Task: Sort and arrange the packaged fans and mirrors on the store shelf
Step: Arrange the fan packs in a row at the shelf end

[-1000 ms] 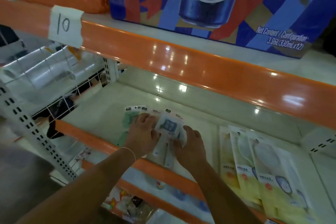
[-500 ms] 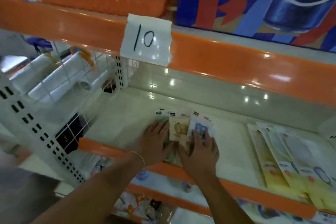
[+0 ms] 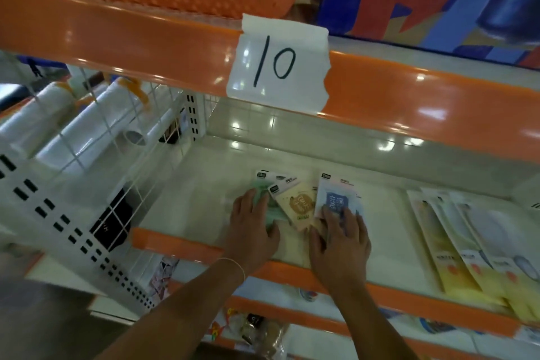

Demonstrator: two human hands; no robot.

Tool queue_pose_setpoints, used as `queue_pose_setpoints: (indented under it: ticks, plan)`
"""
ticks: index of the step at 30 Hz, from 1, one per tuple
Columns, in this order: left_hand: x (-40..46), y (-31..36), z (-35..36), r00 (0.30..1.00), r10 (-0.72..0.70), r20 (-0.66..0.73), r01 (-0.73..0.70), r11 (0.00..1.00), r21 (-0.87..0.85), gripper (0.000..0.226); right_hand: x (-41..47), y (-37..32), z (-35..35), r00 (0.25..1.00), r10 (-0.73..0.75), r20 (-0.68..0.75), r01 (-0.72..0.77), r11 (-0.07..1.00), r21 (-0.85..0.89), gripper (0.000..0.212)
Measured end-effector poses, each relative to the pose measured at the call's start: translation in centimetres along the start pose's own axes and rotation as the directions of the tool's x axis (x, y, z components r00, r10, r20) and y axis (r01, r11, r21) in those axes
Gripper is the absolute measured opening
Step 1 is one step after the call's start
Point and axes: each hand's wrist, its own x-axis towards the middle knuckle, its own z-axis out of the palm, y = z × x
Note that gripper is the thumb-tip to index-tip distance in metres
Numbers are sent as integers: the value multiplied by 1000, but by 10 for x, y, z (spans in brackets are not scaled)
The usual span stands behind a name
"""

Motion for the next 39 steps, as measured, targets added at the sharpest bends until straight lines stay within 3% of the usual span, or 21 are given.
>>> queue_pose_setpoints:
  ticks: [5,10,22,27,32,35,39]
  plan:
    - [1,-4,3,999,44,-30,-46,997,-60,57,3,2,0,997,74,17,-75,995,67,51]
    - [1,-3,1,999,-17,-36,13,994,-108,54,6,3,0,980,201,-8,-199,972,121,52]
    - [16,-9,-17,978,-203,-39,181,933,-312,49,4,-2,0,979,200,-43,-196,977,84,52]
    - [22,-39,-36,965,-250,-77,224,941,-255,45,3,-2,-1,981,190,-43,-185,978,96,51]
    - [18,-64,-49,965,-258,-40,257,966,-30,44,4,-1,-1,979,198,-39,-193,977,94,51]
    - [13,-63,-50,972,-234,4,233,967,99,43,4,-1,1,980,194,-52,-189,978,90,51]
    - [10,-59,-47,986,-164,39,158,978,135,41,5,-1,3,980,191,-62,-185,978,93,49]
